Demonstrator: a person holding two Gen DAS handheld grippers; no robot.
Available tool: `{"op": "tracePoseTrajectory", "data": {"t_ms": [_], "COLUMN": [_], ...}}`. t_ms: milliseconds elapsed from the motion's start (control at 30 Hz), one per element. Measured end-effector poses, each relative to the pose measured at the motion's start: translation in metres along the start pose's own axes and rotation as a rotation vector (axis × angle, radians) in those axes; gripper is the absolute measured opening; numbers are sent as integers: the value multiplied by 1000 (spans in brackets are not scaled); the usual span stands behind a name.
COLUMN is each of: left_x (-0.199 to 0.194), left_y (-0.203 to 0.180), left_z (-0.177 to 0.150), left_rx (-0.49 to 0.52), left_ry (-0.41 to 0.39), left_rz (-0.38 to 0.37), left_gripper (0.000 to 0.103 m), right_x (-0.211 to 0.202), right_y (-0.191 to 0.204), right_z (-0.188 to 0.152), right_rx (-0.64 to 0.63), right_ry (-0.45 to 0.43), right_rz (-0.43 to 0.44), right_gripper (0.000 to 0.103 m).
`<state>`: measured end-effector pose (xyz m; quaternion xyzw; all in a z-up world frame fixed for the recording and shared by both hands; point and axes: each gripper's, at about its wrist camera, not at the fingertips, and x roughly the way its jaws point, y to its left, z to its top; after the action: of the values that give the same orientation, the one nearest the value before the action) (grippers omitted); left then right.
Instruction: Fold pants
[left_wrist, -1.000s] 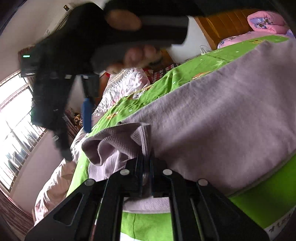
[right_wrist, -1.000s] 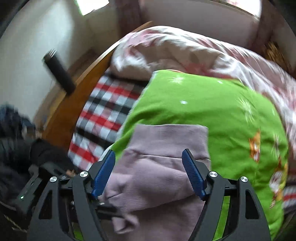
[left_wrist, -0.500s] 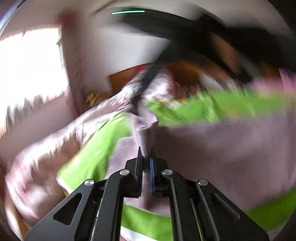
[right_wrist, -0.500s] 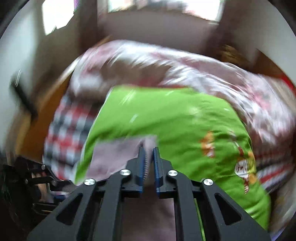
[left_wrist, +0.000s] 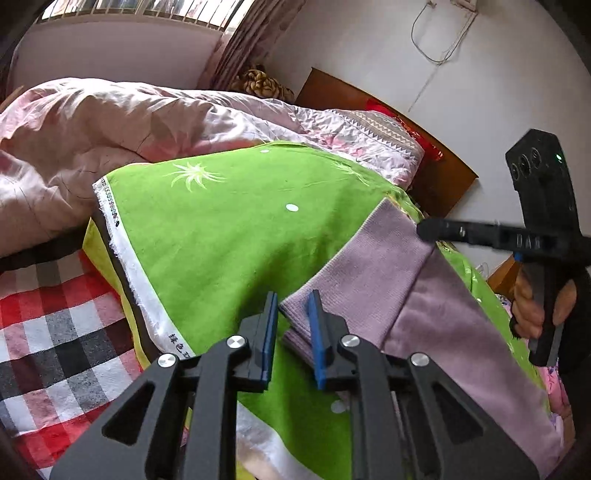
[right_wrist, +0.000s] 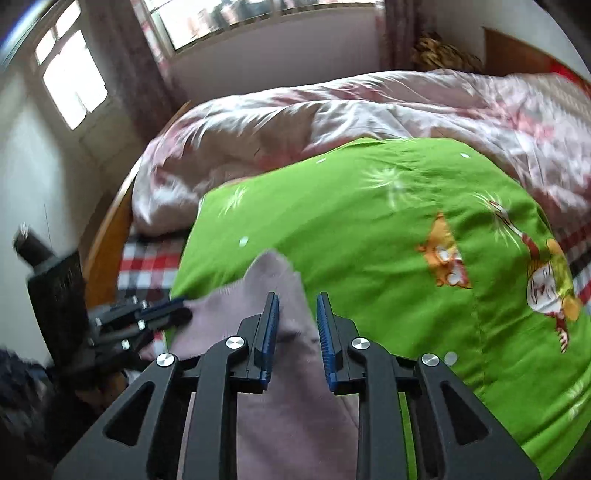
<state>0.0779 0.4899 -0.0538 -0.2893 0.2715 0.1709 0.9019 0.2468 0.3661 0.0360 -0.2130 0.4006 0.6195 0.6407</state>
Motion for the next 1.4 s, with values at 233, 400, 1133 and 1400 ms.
{"op": "tracePoseTrajectory", "data": {"t_ms": [233,400,1133,1400], "left_x": [-4,-51,29,27], "left_y": [-10,-62,-200,-204], "left_z": [4,4,-81,-81], "left_rx": [-6,83,441,435], "left_ry": [-28,-137,335,323], "left_rz": [238,209,78,97], "left_gripper": [33,89,102,102], "right_x": [23,-53,-272,-316], "right_y": [4,15,84,94], "right_z": [-8,-42,-488,-505], "right_rx": [18,34,530,563], "right_ry": [-5,-119,-25,-185], "right_rz": [-98,-131,-447,-495], "right_gripper": [43,55,73,81]}}
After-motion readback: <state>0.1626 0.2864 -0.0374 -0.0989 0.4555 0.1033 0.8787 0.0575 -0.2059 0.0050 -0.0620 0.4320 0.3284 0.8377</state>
